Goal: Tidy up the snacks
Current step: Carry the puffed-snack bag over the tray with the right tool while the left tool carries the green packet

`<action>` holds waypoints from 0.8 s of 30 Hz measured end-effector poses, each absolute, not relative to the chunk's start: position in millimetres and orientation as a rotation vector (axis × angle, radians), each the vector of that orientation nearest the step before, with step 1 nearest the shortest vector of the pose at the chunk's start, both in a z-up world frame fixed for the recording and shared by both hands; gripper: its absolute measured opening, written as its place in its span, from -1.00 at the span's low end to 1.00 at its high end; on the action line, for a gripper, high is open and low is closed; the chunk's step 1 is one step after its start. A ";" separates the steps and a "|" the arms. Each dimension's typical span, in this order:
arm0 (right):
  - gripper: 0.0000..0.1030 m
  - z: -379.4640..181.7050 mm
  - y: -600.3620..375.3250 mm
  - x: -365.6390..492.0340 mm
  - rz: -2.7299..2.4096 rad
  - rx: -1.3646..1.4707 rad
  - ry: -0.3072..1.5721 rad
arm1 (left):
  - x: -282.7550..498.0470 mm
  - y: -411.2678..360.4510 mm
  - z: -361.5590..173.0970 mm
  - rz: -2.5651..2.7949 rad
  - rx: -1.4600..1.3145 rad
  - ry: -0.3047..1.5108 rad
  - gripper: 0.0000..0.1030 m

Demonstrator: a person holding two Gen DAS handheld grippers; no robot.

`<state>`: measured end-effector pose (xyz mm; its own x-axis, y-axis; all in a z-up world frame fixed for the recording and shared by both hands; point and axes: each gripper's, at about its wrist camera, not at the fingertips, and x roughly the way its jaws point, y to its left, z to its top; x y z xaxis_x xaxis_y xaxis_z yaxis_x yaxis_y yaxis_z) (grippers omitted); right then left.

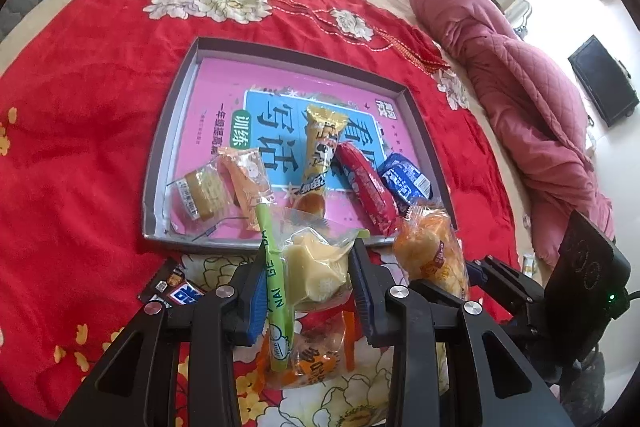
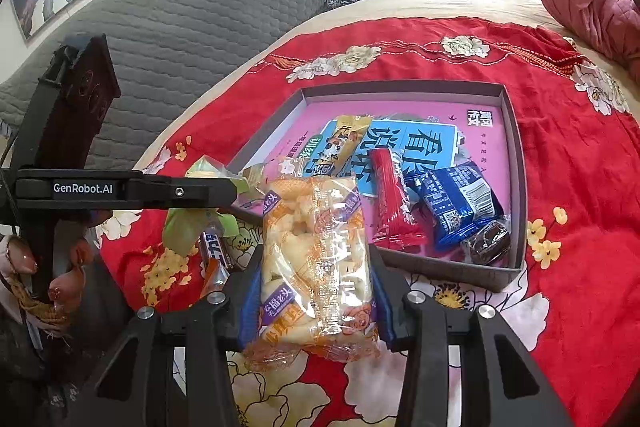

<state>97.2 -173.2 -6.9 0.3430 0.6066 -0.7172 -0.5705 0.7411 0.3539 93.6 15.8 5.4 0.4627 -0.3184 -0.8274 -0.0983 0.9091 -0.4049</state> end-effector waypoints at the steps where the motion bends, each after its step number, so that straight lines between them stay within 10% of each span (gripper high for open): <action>1: -0.11 -6.4 -173.6 97.2 0.766 0.044 0.951 | 94.3 15.3 5.8 -0.141 -0.430 1.089 -0.27; 24: -0.11 6.3 -184.3 108.1 0.741 0.077 0.899 | 105.1 9.9 19.7 -0.136 -0.417 1.042 -0.27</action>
<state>108.1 -184.3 6.3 0.3954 0.6144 -0.6828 -0.5527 0.7528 0.3574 105.1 9.9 19.7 0.5042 -0.3038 -0.8084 -0.0864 0.9136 -0.3973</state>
